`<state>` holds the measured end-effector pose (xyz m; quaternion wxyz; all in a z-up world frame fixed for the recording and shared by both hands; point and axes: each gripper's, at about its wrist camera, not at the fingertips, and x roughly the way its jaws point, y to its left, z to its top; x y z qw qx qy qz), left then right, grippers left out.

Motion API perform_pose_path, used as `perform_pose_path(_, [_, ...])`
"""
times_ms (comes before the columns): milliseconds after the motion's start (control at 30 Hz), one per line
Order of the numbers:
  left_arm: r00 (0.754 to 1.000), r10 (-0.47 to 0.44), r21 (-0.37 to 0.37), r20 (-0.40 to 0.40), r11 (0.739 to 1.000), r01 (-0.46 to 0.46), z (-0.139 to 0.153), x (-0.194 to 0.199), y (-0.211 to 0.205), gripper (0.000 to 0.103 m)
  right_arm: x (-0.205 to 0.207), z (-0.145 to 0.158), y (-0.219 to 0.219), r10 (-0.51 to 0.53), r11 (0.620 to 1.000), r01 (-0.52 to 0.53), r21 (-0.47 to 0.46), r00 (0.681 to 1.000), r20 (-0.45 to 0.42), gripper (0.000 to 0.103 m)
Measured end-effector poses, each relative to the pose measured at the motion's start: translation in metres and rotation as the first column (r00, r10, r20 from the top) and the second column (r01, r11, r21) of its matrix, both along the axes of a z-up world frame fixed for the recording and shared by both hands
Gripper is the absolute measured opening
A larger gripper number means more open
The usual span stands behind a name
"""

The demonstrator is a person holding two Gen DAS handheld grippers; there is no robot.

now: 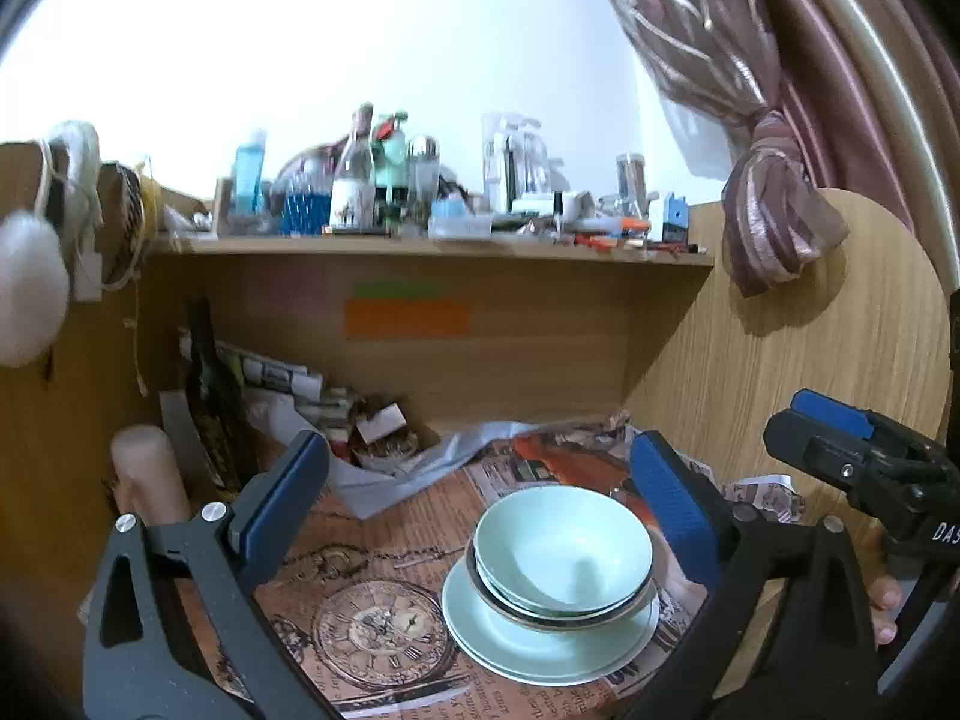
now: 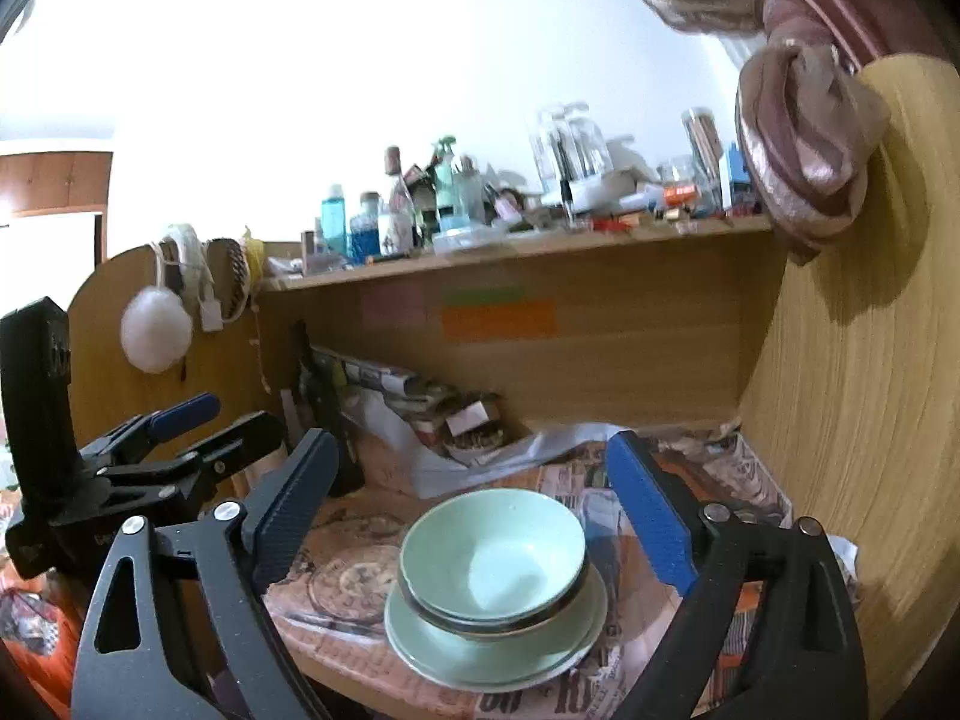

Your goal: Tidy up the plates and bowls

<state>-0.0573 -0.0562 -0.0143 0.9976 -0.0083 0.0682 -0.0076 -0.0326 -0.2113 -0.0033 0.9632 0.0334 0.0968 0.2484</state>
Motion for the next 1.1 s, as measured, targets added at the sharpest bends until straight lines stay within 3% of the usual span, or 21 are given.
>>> perform_pose_path(167, [1.000, 0.002, 0.008, 0.015, 1.000, -0.002, 0.001, -0.010, -0.006, 0.103, -0.011, 0.001, -0.002, 0.005, 1.000, -0.006, 0.009, 1.000, 0.024, 0.100])
perform_pose_path(1100, [1.000, -0.003, -0.011, 0.001, 1.000, 0.003, -0.004, -0.007, -0.006, 0.103, -0.015, -0.002, -0.005, -0.008, 1.000, 0.007, 0.028, 1.000, 0.025, 0.103])
